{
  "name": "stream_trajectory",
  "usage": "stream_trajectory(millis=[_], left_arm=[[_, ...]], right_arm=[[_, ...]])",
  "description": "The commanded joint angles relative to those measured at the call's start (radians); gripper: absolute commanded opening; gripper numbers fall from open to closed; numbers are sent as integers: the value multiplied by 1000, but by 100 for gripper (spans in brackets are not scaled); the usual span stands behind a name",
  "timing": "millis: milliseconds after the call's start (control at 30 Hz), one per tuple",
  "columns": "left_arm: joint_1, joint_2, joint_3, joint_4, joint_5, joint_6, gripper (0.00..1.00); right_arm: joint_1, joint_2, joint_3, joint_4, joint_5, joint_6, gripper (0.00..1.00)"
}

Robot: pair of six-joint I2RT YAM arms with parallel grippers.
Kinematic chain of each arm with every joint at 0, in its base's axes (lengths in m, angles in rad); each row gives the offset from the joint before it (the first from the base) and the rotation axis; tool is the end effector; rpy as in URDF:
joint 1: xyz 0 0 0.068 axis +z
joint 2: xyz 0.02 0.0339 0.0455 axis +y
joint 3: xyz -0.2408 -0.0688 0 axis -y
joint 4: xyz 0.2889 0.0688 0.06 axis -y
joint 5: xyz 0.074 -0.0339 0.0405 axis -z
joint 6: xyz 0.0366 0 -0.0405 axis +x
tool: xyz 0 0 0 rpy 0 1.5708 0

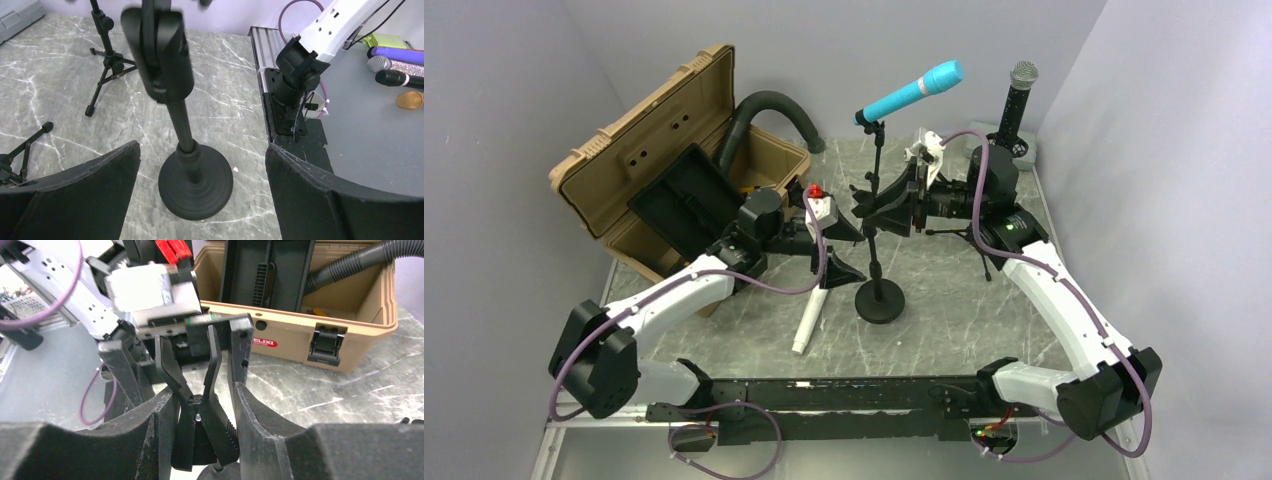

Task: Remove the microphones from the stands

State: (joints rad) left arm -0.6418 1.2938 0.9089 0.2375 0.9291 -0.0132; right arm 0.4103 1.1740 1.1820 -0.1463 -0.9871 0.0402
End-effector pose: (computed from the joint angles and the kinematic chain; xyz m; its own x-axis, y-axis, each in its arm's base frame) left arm 0.2542 -0.2266 0.2782 -0.1307 0.0878 -0.9875 0.9914 0.0063 -0.1307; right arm 0.2708 0.1511 0.3849 -0.1656 -0.0479 -0.9850 -0.9718 0.1778 0.1547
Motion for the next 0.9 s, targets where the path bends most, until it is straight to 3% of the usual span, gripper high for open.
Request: stream_trajectory(millis=[0, 133, 300, 400, 533, 833, 867], left_arm=[[-1, 48, -54, 347, 24, -97, 97], [-9, 103, -62, 515, 29, -198, 93], [-41, 154, -23, 538, 26, -248, 87], [-48, 175, -14, 573, 31, -288, 78], [-54, 188, 1, 588, 44, -315, 61], [-60, 196, 76, 436, 47, -266, 0], [-59, 190, 78, 423, 41, -261, 0]], right_arm=[[-21, -4, 52, 198, -63, 140, 0], [-31, -4, 34, 251, -75, 182, 0], [-42, -7, 14, 280, -83, 204, 0], [-47, -11, 3, 298, -88, 220, 0], [-52, -16, -15, 312, -88, 225, 0], [-76, -33, -68, 387, -99, 277, 0], [-77, -35, -67, 388, -100, 277, 0]])
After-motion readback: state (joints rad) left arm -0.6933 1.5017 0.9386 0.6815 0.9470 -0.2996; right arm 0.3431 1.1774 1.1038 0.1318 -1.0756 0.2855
